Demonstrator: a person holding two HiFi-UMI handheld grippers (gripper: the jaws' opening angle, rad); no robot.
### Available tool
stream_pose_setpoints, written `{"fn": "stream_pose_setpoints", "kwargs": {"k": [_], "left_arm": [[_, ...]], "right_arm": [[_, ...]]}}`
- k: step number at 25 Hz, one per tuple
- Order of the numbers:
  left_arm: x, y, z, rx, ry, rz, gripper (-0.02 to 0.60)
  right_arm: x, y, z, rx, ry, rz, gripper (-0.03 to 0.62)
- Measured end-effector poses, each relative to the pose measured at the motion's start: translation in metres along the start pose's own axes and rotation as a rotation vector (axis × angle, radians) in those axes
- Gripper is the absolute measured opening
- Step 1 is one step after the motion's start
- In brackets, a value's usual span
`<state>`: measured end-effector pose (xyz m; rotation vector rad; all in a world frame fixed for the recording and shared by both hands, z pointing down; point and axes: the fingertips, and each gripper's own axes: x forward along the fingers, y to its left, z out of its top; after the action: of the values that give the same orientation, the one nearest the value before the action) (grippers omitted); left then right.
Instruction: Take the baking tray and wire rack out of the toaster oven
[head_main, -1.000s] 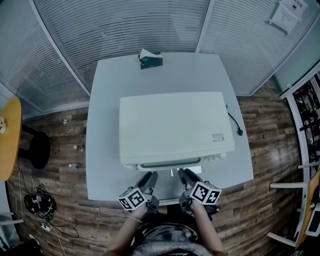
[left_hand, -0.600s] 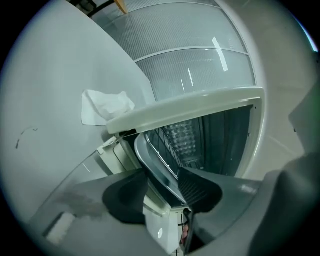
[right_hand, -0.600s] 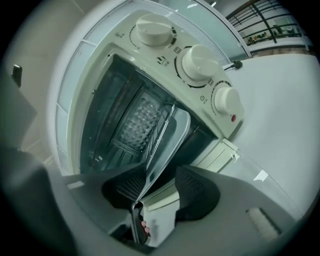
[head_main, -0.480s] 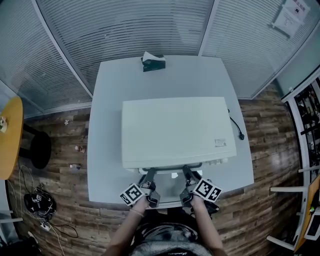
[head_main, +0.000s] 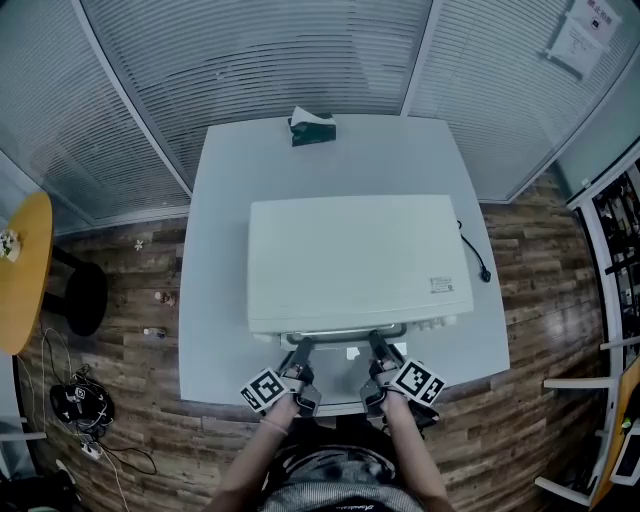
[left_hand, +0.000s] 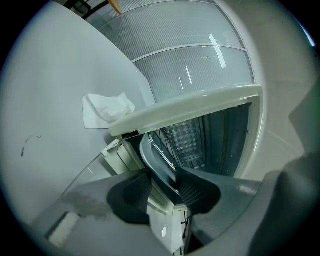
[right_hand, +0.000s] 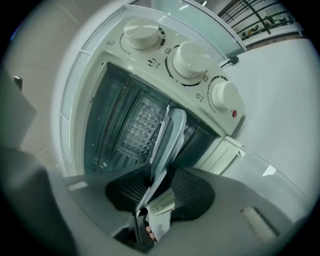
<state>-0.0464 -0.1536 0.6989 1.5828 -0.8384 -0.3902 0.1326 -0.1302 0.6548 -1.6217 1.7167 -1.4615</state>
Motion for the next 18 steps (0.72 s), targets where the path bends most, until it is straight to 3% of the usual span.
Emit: {"fn": "stream_pose_setpoints", "kwargs": {"k": [18], "left_arm": [[-0.044, -0.004, -0.03, -0.001, -0.03, 0.035, 0.15]], "right_arm": [[-0.042, -0.004, -0.023, 0.024, 0.09, 0.031, 0.121]]}}
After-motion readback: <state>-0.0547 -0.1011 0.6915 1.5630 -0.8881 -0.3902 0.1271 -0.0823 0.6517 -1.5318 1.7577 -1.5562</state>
